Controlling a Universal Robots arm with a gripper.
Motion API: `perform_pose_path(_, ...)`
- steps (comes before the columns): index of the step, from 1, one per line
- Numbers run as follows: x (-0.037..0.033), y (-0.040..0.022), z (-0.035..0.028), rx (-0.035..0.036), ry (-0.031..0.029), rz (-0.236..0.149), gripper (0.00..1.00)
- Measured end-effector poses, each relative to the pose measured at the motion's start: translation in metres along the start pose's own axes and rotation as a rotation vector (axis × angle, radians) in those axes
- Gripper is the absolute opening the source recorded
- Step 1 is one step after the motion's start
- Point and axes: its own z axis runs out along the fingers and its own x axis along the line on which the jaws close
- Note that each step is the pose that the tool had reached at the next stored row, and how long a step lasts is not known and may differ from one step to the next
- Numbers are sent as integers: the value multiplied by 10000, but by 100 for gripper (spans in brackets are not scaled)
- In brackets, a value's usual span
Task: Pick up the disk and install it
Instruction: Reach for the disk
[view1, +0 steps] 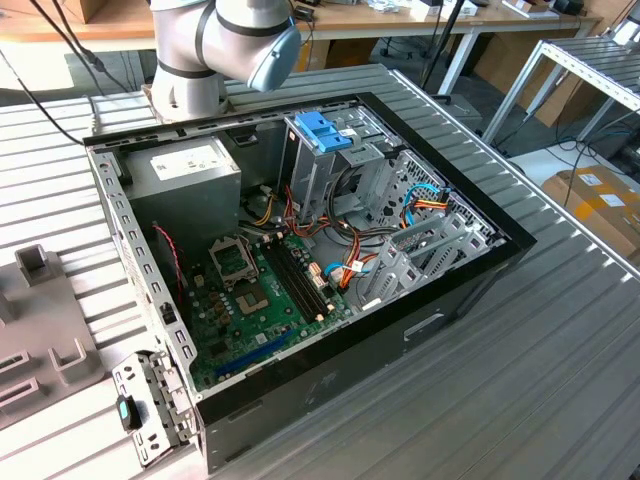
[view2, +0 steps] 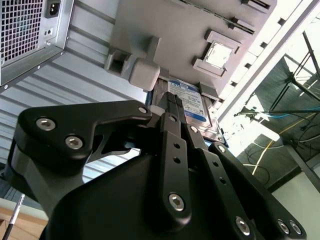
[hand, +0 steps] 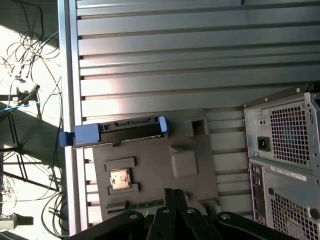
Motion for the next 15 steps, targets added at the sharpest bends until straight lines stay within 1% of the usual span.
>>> perform_pose_path(1, 23, -2, -1, 1, 1, 0, 11)
perform_pose_path(7, 73, -5, -2, 0, 0, 1, 11)
perform_pose_path(15, 103, -8, -3, 0, 0, 0, 11)
